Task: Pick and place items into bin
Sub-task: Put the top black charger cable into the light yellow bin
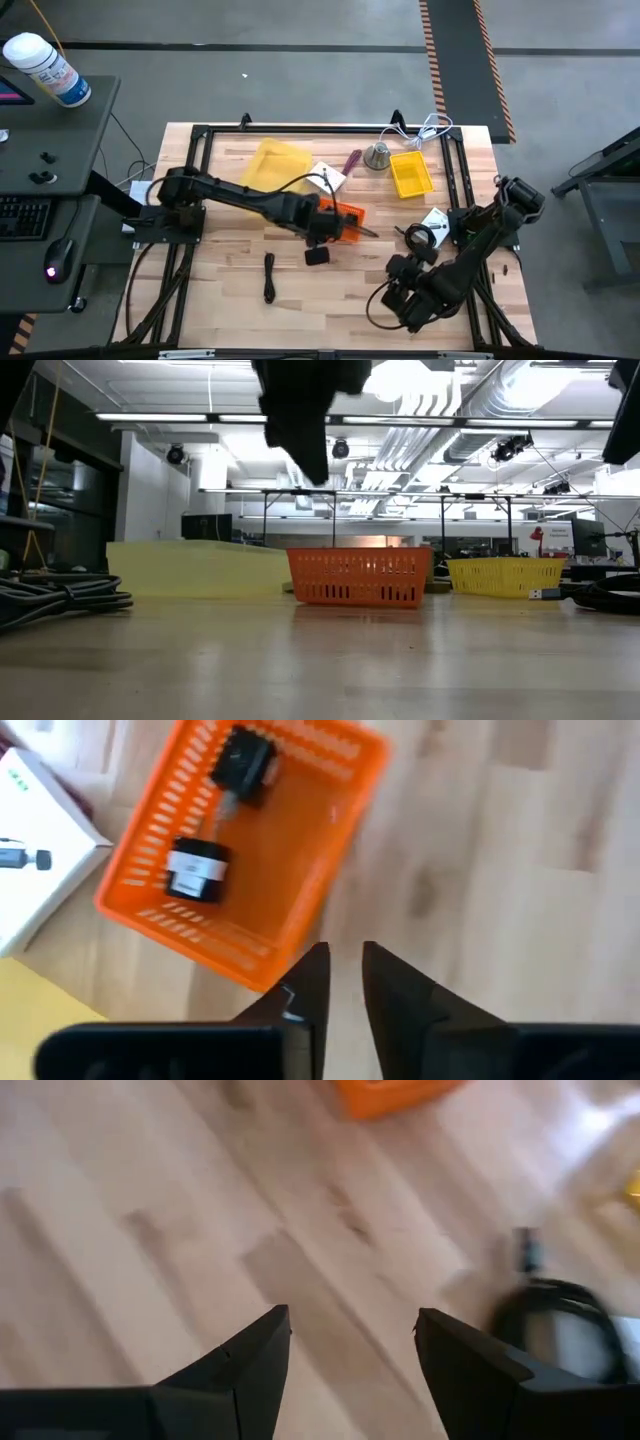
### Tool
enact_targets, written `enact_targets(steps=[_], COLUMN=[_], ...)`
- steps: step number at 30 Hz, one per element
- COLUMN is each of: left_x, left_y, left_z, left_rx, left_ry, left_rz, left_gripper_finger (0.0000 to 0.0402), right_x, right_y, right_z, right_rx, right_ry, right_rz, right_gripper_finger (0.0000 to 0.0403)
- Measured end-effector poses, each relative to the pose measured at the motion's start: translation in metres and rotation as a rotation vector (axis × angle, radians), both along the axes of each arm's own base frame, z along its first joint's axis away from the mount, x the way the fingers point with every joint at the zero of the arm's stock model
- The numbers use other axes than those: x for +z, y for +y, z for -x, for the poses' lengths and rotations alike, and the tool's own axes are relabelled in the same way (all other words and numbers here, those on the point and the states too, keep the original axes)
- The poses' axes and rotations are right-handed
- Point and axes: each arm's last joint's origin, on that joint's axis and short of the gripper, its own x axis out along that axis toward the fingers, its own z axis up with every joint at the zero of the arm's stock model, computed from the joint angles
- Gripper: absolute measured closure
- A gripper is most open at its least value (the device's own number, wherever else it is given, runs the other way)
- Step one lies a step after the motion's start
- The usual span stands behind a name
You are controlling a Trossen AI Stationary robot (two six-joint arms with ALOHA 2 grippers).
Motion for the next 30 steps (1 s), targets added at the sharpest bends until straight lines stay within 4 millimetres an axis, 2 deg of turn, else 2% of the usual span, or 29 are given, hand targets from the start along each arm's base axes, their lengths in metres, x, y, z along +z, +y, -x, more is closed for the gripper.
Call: enact_targets(steps=[4,9,16,22,26,30], left_x=[0.015,0.024,0.028,0.032,0.033,0.033], left_y=[-0.020,-0.042,-0.075,-0.094,-0.099,-0.098], left_z=[0.009,0.024,0.042,0.059,0.063,0.063], left_rx=[-0.005,0.030,0.069,0.093,0.092,0.094], left_ry=[-0.036,-0.023,-0.005,0.002,0.012,0.010], left_rz=[0.017,-0.005,-0.065,-0.142,-0.162,-0.162], left_gripper_finger=[0.0380,0.0400,0.0390,0.0390,0.0390,0.0390], right_x=[0.012,0.032,0.062,0.083,0.079,0.056], right_y=[-0.012,-0.029,-0.054,-0.071,-0.092,-0.113], right_z=[0.013,0.028,0.050,0.064,0.074,0.086], right_rx=[-0.009,-0.014,-0.019,-0.013,-0.071,-0.150], right_ry=[0.064,0.101,0.101,0.026,0.051,0.152], right_rz=[0.046,0.084,0.094,0.039,-0.008,-0.075], right_gripper_finger=[0.0197,0.0197,0.0197,0.0197,0.0197,0.0197])
